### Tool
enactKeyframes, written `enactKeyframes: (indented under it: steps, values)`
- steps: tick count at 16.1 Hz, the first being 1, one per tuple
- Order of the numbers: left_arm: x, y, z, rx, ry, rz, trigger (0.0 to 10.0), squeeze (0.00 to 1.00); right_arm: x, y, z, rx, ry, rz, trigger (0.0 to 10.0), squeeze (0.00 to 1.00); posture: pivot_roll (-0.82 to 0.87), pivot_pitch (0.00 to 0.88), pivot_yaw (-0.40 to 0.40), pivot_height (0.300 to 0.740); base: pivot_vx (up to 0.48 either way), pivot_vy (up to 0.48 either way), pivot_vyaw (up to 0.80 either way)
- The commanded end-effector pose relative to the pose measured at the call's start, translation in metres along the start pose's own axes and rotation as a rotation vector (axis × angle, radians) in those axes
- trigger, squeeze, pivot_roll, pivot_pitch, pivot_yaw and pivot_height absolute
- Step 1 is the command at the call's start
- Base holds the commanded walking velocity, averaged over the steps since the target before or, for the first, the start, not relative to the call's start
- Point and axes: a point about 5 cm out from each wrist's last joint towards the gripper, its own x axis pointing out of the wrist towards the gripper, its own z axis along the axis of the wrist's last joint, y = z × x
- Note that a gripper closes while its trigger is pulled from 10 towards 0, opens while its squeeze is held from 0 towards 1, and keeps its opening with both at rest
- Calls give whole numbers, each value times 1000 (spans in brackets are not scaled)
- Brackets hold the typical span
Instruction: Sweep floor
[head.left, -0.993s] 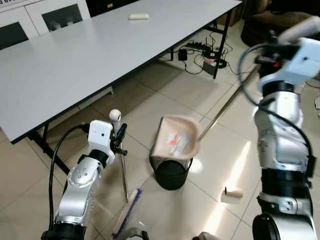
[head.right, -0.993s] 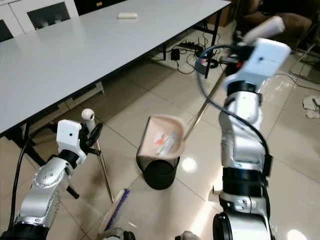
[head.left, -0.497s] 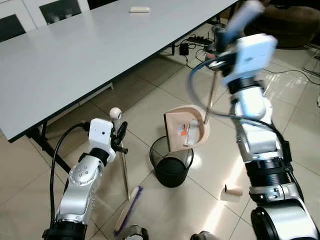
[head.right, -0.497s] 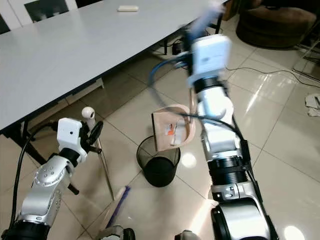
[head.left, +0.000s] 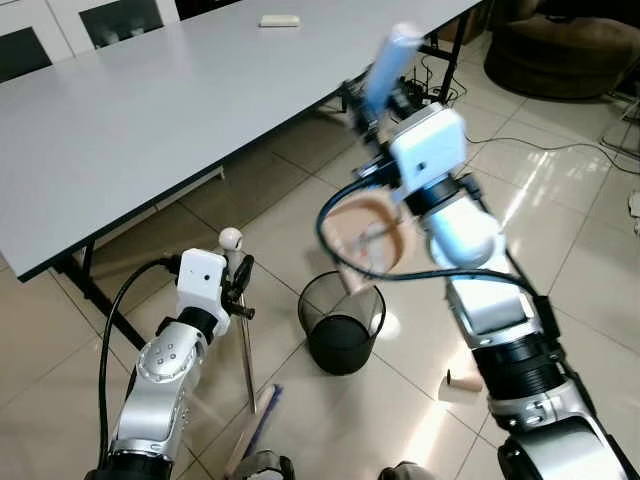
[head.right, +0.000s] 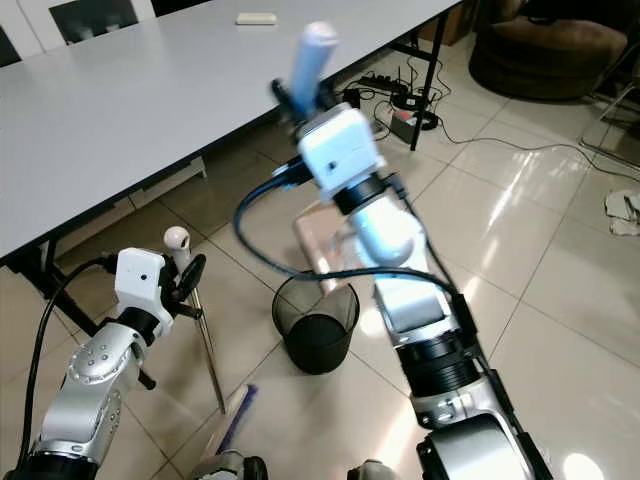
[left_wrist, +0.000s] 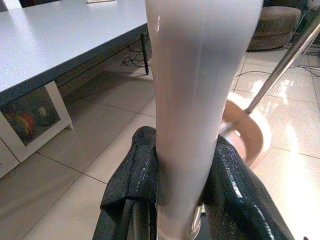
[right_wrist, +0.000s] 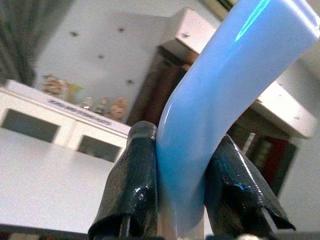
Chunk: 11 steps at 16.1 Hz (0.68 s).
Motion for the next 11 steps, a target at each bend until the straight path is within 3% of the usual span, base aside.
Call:
enactKeyframes:
  steps: [1,4,7,9,11]
  values:
    - [0,0,4,19,-20,-2,10000,0,3,10,15,-51,-77,75,10000,0,-10,67,41,740,0,0,0]
    - [2,0,5,19,-24,-2,10000,0,0,24,11,-128,-64,173,10000,0,-12,73,36,740,0,0,0]
    - [5,-1,7,12,-32,9,10000,0,-1,27,10,-199,-58,224,10000,0,-14,77,37,740,0,0,0]
    - [5,-1,7,12,-33,5,10000,0,2,20,14,-236,-75,181,10000,0,-16,77,43,740,0,0,0]
    - [6,1,7,7,-27,22,10000,0,10,-5,28,-166,-119,24,10000,0,-22,77,48,740,0,0,0]
